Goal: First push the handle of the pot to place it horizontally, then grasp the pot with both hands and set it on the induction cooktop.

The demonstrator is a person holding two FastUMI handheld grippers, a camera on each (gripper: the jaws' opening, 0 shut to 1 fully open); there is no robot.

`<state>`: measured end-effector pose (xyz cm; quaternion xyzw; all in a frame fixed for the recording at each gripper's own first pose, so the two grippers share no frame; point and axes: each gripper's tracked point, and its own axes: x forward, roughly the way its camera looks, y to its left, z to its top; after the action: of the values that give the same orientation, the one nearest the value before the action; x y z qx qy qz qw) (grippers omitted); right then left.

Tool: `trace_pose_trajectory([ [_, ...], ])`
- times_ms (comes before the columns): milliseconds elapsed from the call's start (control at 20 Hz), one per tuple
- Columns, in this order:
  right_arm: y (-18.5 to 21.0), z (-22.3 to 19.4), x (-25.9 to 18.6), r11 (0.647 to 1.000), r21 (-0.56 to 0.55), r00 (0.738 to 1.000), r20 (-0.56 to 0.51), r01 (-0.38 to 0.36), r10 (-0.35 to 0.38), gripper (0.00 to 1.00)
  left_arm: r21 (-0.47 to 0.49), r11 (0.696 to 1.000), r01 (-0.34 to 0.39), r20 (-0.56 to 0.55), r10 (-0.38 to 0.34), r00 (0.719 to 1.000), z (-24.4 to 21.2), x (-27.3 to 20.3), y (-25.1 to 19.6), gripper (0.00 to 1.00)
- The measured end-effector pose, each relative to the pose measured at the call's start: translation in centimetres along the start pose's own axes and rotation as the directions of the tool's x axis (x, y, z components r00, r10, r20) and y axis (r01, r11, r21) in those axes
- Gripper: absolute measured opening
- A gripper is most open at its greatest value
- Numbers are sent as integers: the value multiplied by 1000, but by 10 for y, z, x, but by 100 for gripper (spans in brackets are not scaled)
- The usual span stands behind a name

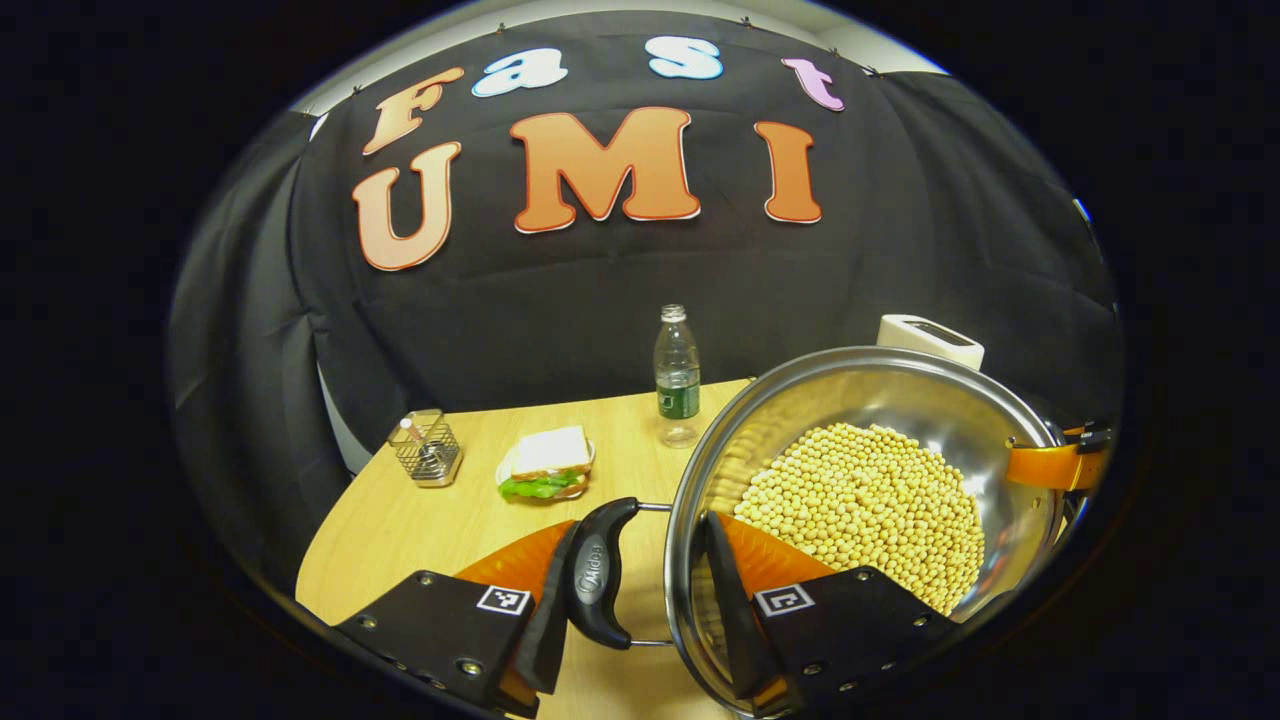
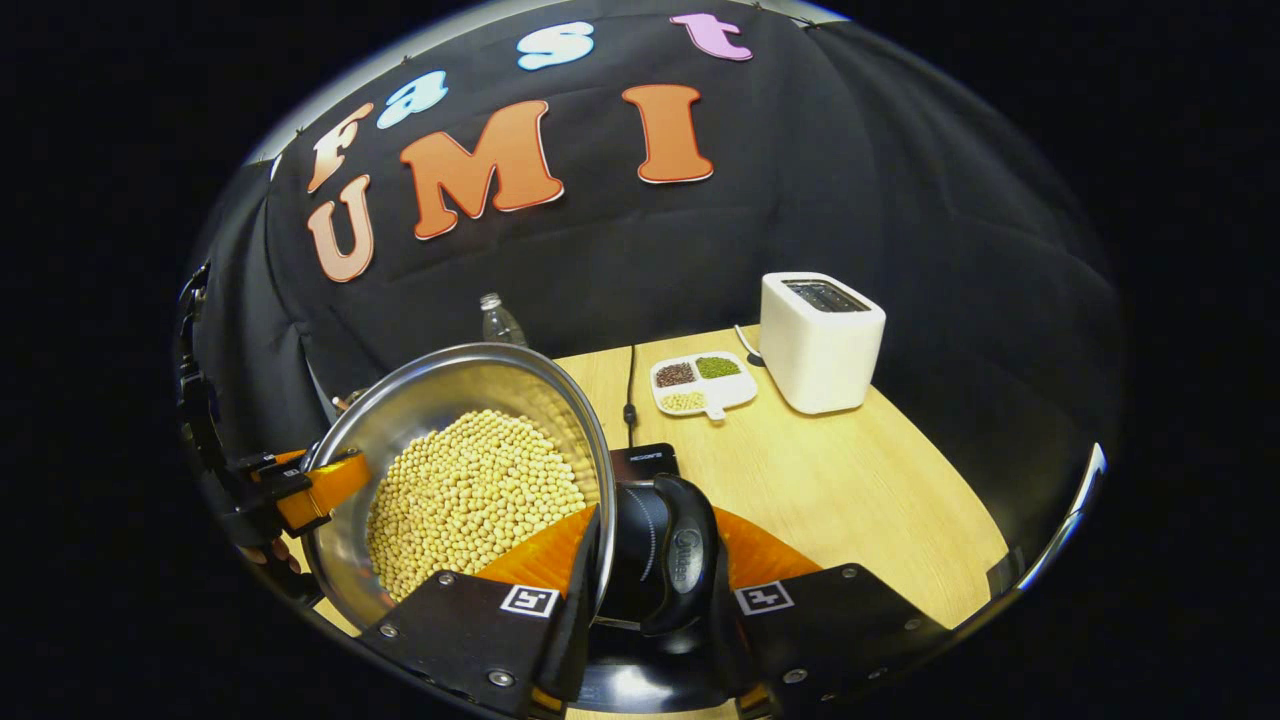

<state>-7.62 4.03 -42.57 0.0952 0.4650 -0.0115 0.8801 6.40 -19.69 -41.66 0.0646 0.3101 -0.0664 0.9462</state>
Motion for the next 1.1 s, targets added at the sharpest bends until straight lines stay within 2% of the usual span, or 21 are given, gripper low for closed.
trace_pose_trajectory([
  [450,-22,-2,32,999,-32,999,11,35,-35,50,-31,999,18,-15,-18,1000,-17,41,-21,66],
  [1100,-20,-13,63,1000,-15,1000,-24,1,-2,50,-24,1000,-10,-39,9,999,-30,61,-17,66],
])
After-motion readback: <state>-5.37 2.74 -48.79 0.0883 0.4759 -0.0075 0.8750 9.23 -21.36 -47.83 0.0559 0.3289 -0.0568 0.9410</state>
